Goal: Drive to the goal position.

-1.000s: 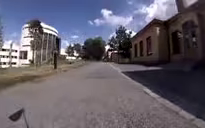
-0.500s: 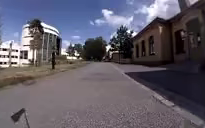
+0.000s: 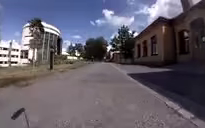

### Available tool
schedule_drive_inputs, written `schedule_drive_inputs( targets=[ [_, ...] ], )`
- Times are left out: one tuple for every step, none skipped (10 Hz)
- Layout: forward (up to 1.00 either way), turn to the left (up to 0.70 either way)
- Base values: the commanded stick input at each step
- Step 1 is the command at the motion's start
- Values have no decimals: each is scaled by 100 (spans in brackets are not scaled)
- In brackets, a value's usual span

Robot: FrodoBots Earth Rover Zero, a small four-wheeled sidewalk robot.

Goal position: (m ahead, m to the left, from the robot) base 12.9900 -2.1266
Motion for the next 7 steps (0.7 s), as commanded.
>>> schedule_drive_inputs(
  targets=[
    [85, -26],
    [85, -14],
    [85, -2],
    [85, 0],
    [85, 0],
    [85, 0],
    [85, 0]
  ],
)
